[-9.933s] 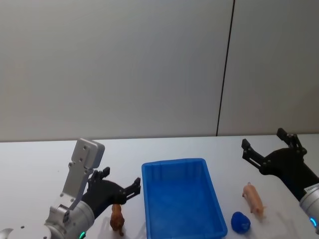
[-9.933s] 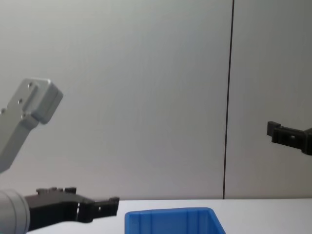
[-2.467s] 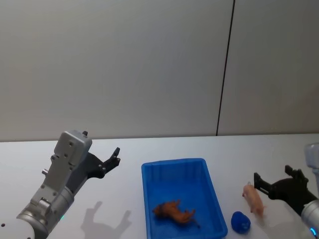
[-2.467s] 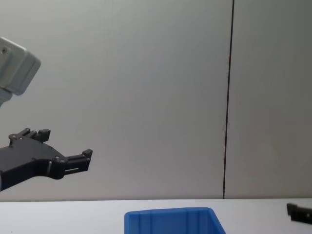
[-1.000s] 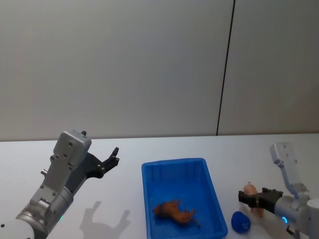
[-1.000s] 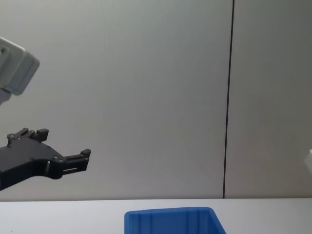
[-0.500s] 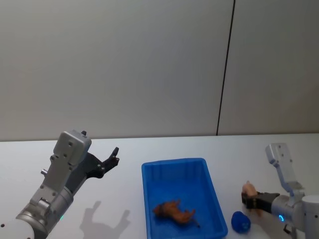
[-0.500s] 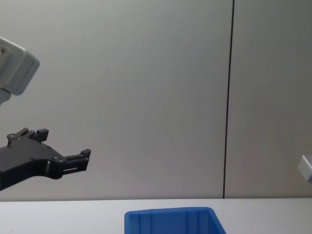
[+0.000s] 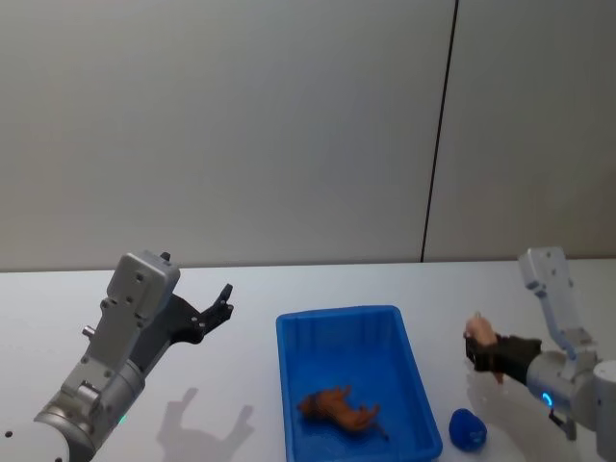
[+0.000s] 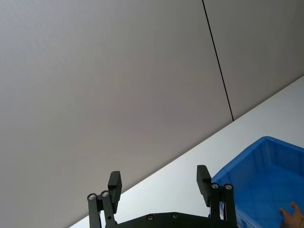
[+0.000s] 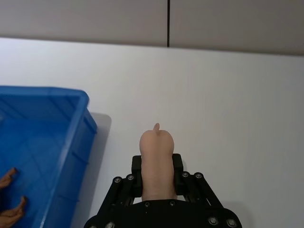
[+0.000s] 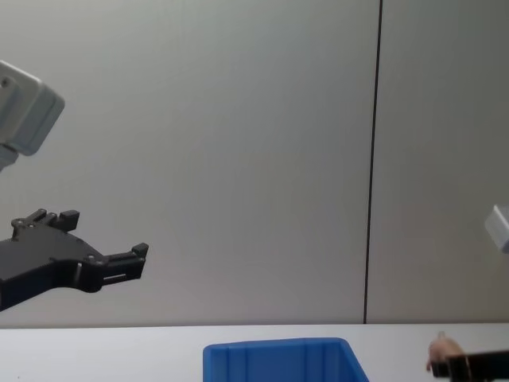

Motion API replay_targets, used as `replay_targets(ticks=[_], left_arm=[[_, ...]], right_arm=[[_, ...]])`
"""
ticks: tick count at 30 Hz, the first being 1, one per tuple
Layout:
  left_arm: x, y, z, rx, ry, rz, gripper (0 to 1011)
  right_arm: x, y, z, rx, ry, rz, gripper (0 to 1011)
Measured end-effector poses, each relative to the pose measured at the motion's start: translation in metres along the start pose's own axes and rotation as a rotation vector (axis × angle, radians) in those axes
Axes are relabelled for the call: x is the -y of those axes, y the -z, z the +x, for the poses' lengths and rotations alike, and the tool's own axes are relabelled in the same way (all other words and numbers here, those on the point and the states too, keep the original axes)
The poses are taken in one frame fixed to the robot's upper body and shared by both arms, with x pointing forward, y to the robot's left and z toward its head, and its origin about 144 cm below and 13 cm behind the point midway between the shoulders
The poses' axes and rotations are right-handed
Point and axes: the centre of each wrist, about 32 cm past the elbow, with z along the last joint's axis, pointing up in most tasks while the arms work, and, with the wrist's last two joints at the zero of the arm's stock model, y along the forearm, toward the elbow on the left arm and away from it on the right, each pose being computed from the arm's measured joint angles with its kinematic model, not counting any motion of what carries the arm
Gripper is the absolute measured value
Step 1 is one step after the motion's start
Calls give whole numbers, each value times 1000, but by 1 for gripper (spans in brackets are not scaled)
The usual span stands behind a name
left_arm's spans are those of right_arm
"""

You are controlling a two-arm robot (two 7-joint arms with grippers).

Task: Pick up the two dolls from the table and place them into the box.

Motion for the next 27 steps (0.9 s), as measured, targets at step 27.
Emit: replay_targets(ticks=[27], left_arm=[[0,0,0,0,0,0,1001]], right_arm=[[32,-31,-29,152,-266,264,350]])
